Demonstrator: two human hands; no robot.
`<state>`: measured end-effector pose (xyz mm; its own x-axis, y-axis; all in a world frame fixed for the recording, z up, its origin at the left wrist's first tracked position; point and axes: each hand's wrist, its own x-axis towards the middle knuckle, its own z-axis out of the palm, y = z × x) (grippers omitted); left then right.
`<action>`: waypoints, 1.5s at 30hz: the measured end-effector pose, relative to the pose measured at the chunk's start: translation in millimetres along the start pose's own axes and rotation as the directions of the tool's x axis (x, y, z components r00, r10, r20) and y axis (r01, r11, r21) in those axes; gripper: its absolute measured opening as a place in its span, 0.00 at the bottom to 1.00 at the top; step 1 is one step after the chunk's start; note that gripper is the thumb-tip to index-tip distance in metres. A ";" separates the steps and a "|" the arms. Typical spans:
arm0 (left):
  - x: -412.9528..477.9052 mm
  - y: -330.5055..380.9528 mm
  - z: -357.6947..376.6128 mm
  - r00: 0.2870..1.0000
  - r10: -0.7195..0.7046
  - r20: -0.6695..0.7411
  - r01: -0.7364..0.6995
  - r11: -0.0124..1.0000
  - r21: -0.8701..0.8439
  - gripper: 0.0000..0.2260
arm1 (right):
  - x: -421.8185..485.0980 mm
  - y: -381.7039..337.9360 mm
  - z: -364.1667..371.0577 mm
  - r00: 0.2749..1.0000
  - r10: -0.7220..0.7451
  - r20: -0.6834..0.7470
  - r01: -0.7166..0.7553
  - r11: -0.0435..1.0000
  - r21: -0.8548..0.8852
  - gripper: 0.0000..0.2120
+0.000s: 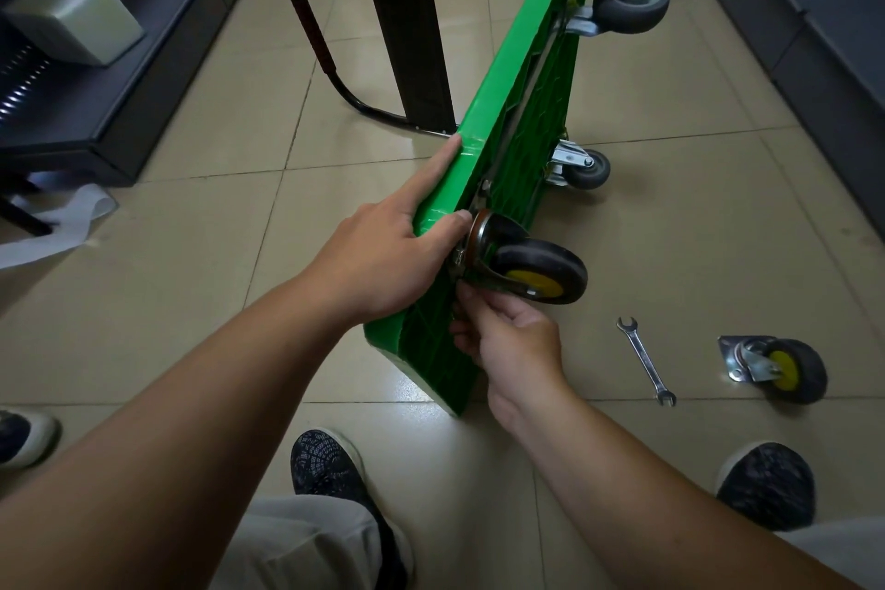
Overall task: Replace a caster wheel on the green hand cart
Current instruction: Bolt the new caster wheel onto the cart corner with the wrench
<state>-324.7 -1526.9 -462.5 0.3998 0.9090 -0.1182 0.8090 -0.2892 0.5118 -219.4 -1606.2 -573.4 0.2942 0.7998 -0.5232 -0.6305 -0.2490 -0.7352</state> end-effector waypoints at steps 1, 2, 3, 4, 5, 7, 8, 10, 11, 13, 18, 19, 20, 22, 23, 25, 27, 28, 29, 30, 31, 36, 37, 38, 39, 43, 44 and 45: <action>-0.1 0.2 -0.3 1.000 -0.002 0.000 0.002 1.000 0.000 0.28 | -1.0 0.1 -0.7 0.998 -0.059 -0.004 0.059 0.998 -0.028 0.02; -0.1 0.5 -0.4 1.000 -0.003 0.000 0.003 1.000 0.002 0.28 | -2.0 0.9 -2.2 0.991 -0.133 0.001 0.133 0.989 -0.064 0.03; -0.2 0.9 -0.1 1.000 -0.002 0.000 0.002 1.000 0.003 0.28 | -3.3 2.2 -4.1 0.979 -0.202 0.018 0.202 0.974 -0.100 0.06; -0.2 1.1 0.3 1.000 -0.002 -0.001 0.002 1.000 0.002 0.28 | -3.9 4.2 -6.2 0.964 -0.261 0.043 0.265 0.954 -0.140 0.08; -0.2 1.0 0.8 1.000 -0.001 -0.002 0.001 1.000 0.002 0.28 | -4.2 6.3 -8.5 0.949 -0.309 0.069 0.316 0.931 -0.184 0.10; -0.1 0.2 1.8 1.000 0.002 -0.008 -0.002 1.000 0.004 0.28 | -3.1 7.8 -11.8 0.926 -0.362 0.109 0.378 0.889 -0.259 0.13; 0.4 0.0 1.9 1.000 0.004 -0.011 -0.004 1.000 0.002 0.28 | -2.3 6.7 -12.7 0.921 -0.371 0.118 0.389 0.876 -0.284 0.13; 0.8 0.3 1.8 1.000 0.001 -0.015 -0.001 1.000 -0.007 0.28 | -1.2 4.2 -13.2 0.924 -0.364 0.119 0.382 0.872 -0.307 0.10; 0.6 0.8 1.9 1.000 -0.001 -0.017 0.001 1.000 -0.006 0.28 | -1.7 3.2 -12.3 0.930 -0.348 0.114 0.367 0.878 -0.307 0.08; 0.1 2.5 2.8 1.000 -0.006 -0.021 0.006 1.000 0.004 0.28 | -4.8 3.2 -5.3 0.955 -0.288 0.074 0.297 0.907 -0.300 0.07; -0.1 2.6 2.4 1.000 -0.005 -0.017 0.005 1.000 0.002 0.28 | -12.6 3.5 6.9 0.991 -0.130 -0.021 0.123 0.972 -0.199 0.14; -0.3 2.2 1.7 1.000 -0.005 -0.015 0.005 1.000 -0.003 0.28 | -12.9 1.7 4.8 0.989 -0.148 -0.017 0.142 0.972 -0.189 0.12; -0.3 2.0 1.2 1.000 -0.003 -0.013 0.003 1.000 -0.003 0.28 | -13.1 -0.5 2.2 0.985 -0.172 -0.018 0.167 0.971 -0.172 0.08; -0.6 1.9 1.2 1.000 0.001 -0.011 -0.001 1.000 0.000 0.28 | -12.9 -1.3 -2.2 0.978 -0.209 -0.011 0.206 0.972 -0.109 0.02; -0.7 2.1 1.4 1.000 0.001 -0.012 -0.001 1.000 0.003 0.28 | -12.4 0.4 -2.8 0.975 -0.221 -0.003 0.219 0.972 -0.089 0.03; -0.9 2.7 2.0 1.000 -0.001 -0.014 0.001 1.000 0.006 0.28 | -10.9 4.8 -1.9 0.975 -0.224 0.004 0.224 0.971 -0.089 0.06; -0.8 3.2 2.4 1.000 -0.004 -0.016 0.005 1.000 0.001 0.28 | -8.2 6.5 -2.0 0.978 -0.208 -0.011 0.206 0.975 -0.087 0.06; -0.7 3.4 2.4 1.000 -0.006 -0.016 0.006 1.000 0.000 0.28 | -7.2 5.7 -2.5 0.980 -0.198 -0.020 0.196 0.977 -0.082 0.05; -0.6 3.5 2.4 1.000 -0.006 -0.018 0.006 1.000 0.002 0.28 | -6.0 4.7 -2.6 0.982 -0.189 -0.020 0.187 0.979 -0.076 0.05; -0.6 3.3 2.1 1.000 -0.006 -0.020 0.006 1.000 0.005 0.28 | -5.4 3.8 -1.7 0.986 -0.169 -0.013 0.167 0.983 -0.070 0.04; -0.6 3.2 2.0 1.000 -0.007 -0.021 0.007 1.000 0.007 0.28 | -4.6 3.7 -0.1 0.991 -0.134 -0.009 0.133 0.989 -0.060 0.03; -0.3 4.2 3.5 1.000 -0.011 -0.023 0.011 1.000 0.013 0.28 | -4.6 1.7 11.4 0.998 -0.001 -0.066 -0.003 0.999 -0.050 0.15; -0.3 3.7 3.1 1.000 -0.013 -0.019 0.013 1.000 0.007 0.28 | -5.1 0.5 9.6 0.997 -0.033 -0.072 0.028 0.997 -0.069 0.14; -0.5 3.3 2.7 1.000 -0.013 -0.015 0.013 1.000 0.000 0.28 | -4.9 -0.5 5.8 0.994 -0.069 -0.080 0.062 0.994 -0.085 0.12; -0.5 3.0 2.2 1.000 -0.012 -0.015 0.012 1.000 -0.003 0.28 | -5.2 -2.2 1.6 0.992 -0.100 -0.080 0.093 0.991 -0.093 0.09; -0.7 1.7 2.7 1.000 -0.007 -0.022 0.007 1.000 -0.005 0.28 | -8.2 2.7 -5.3 0.981 -0.195 -0.016 0.194 0.979 -0.068 0.05; -0.9 2.0 3.2 1.000 -0.006 -0.025 0.006 1.000 -0.006 0.28 | -9.0 6.1 -3.7 0.978 -0.210 -0.016 0.209 0.976 -0.062 0.06; -1.0 2.6 3.4 1.000 -0.006 -0.028 0.006 1.000 -0.008 0.28 | -10.0 8.0 -1.9 0.975 -0.219 -0.020 0.218 0.975 -0.048 0.07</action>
<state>-321.5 -1529.6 -464.0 0.3824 0.9189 -0.0971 0.8080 -0.2816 0.5175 -226.0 -1617.3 -574.8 0.4398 0.8237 -0.3578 -0.5156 -0.0946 -0.8516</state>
